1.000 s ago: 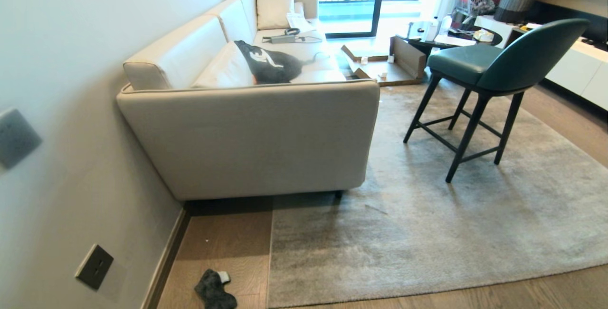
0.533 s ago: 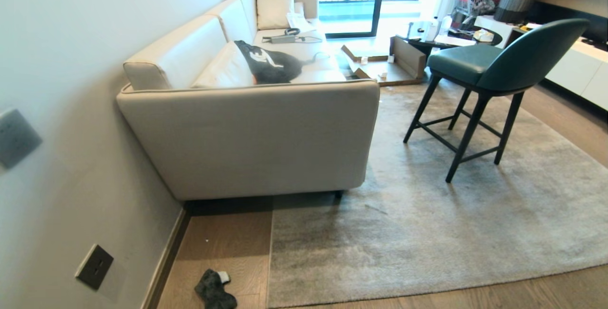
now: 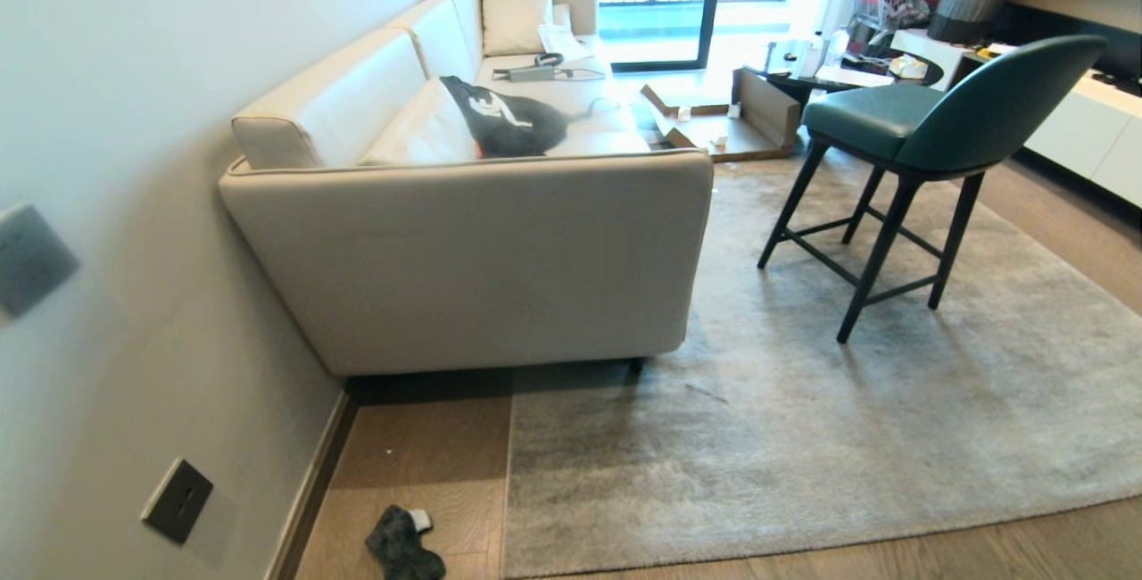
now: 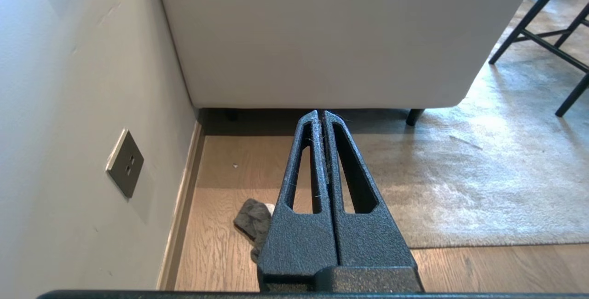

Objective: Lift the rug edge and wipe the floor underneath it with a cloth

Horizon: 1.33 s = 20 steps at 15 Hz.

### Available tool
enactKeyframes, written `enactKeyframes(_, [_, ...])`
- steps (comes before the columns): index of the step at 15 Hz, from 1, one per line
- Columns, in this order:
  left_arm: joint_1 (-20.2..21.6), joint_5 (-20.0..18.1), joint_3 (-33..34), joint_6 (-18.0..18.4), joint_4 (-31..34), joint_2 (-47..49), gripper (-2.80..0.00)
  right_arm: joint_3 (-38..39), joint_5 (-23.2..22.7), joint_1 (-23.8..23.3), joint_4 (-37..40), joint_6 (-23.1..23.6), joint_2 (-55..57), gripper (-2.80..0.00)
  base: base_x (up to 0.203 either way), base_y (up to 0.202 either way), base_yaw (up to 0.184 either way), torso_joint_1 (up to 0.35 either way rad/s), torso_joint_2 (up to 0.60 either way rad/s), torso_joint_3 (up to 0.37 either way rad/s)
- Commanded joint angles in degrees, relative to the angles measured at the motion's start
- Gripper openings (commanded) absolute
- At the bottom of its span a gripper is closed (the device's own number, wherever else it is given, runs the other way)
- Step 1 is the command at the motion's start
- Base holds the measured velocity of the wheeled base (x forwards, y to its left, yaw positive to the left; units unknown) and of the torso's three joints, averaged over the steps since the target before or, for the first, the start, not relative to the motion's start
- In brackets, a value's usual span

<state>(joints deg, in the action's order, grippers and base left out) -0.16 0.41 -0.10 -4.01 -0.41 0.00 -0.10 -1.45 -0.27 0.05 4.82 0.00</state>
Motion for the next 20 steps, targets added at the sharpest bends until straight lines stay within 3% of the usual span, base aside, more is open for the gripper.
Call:
enactKeyframes(1, [0.1,0.0,0.0,0.0,0.0,0.0,-2.8,0.0,0.0,0.0,-0.1,0.0,0.1,-2.8,0.0,0.0,0.0,0.0,0.0,0.0])
enactKeyframes(20, [0.0,0.0,0.0,0.0,0.0,0.0,-2.8,0.0,0.0,0.0,-0.1,0.2,0.0,-2.8,0.0,0.0,0.0,0.0,0.0,0.0])
